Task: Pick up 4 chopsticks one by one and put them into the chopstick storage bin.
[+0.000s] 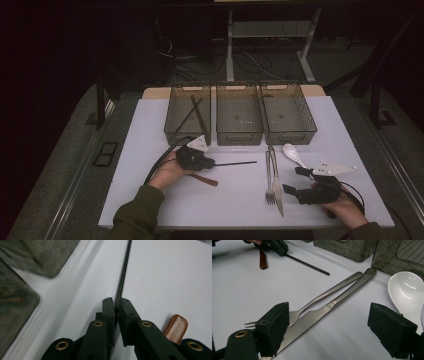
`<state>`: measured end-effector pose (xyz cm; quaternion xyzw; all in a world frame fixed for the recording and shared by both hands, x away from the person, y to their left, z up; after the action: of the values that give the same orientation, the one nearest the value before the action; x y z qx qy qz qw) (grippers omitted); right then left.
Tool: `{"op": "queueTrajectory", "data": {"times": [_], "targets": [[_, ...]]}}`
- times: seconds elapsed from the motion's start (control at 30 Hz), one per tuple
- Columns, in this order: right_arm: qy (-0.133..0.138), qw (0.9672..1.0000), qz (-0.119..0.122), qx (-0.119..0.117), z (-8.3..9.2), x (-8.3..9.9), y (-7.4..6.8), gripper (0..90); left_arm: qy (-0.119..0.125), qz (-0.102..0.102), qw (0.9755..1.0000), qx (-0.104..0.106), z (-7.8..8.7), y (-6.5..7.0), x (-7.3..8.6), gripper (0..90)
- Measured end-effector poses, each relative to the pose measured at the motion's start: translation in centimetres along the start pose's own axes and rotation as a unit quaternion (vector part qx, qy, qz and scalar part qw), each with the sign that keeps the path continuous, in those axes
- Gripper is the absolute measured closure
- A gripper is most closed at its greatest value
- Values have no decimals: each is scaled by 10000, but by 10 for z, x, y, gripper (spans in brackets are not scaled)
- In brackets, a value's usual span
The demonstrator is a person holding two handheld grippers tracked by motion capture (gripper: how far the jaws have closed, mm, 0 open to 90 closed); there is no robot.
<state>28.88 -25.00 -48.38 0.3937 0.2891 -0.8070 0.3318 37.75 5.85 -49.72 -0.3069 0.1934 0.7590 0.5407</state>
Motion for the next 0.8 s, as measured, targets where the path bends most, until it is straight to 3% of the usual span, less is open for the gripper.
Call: {"op": "queueTrajectory", "data": {"times": [0.17,0.53,0.8], "targets": [[-1,10000,-12,-5,0,0,-1,172,1,-238,9997,-51,0,2,0,841],[10,10000,-5,-10,0,0,-1,172,20,-314,9994,-119,0,2,-2,851],[11,10000,-1,-9,0,0,0,171,222,-275,9991,-247,7,1,-10,851]]}}
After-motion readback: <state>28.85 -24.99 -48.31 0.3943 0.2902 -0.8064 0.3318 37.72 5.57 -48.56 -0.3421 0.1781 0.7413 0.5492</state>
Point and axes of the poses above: each handheld gripper's, and its own axes: z roughly backward along the jaws, x roughly out of its underside, y roughly to its right, the point moved 7 cm from there along -z, roughly forward along the jaws, and after that the axes turned 6 degrees about -x, right-handed, at the moved point
